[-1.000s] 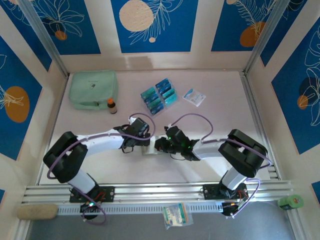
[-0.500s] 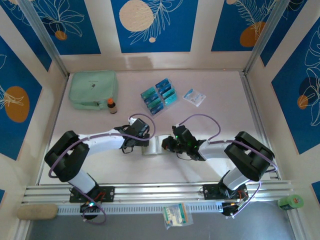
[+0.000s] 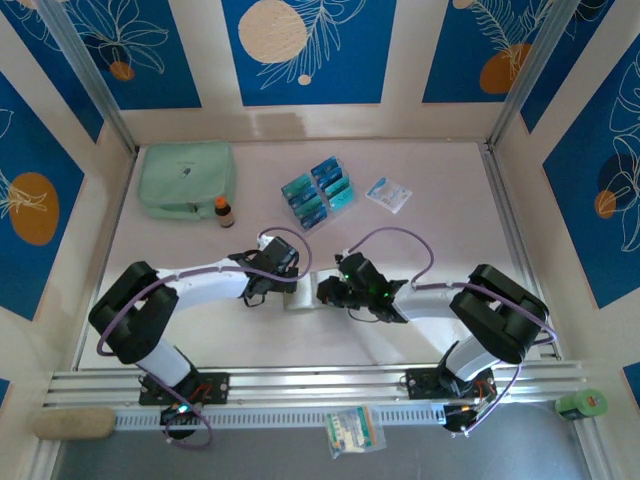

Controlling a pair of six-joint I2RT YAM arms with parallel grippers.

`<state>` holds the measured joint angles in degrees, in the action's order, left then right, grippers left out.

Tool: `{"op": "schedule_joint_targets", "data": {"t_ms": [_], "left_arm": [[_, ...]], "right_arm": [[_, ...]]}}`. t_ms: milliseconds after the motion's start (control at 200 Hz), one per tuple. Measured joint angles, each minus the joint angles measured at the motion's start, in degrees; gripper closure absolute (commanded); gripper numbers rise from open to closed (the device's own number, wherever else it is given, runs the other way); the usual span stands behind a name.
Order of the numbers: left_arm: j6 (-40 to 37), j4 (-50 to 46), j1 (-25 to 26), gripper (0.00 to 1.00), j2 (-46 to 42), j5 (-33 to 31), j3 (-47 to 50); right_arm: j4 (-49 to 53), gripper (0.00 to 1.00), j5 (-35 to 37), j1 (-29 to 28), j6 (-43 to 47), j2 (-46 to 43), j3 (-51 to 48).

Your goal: Put the credit cards into the card holder

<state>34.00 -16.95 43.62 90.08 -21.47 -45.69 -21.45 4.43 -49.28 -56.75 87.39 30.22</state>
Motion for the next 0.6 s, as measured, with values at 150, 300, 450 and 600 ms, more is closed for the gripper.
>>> {"op": "schedule_joint_targets", "data": {"t_ms": [150,300,450,600], "left_arm": [[0.0,0.0,0.0,0.00,0.0,0.0,0.0],[0.0,-0.2,0.0,0.00,0.0,0.0,-0.2],[0.0,-0.2,0.0,0.00,0.0,0.0,-0.9],[0.0,-0.2,0.0,0.00,0.0,0.0,-1.1]], "right_arm": [[1.5,1.00,0.0,-1.8,1.6,0.2,4.5],[1.4,1.00,-0.2,-2.8,2.4,3.0,7.5],[1.5,1.00,-0.2,-3.3,2.4,6.8,8.0],[1.5,1.00,-0.2,-2.8,2.3,8.3,7.7]]}}
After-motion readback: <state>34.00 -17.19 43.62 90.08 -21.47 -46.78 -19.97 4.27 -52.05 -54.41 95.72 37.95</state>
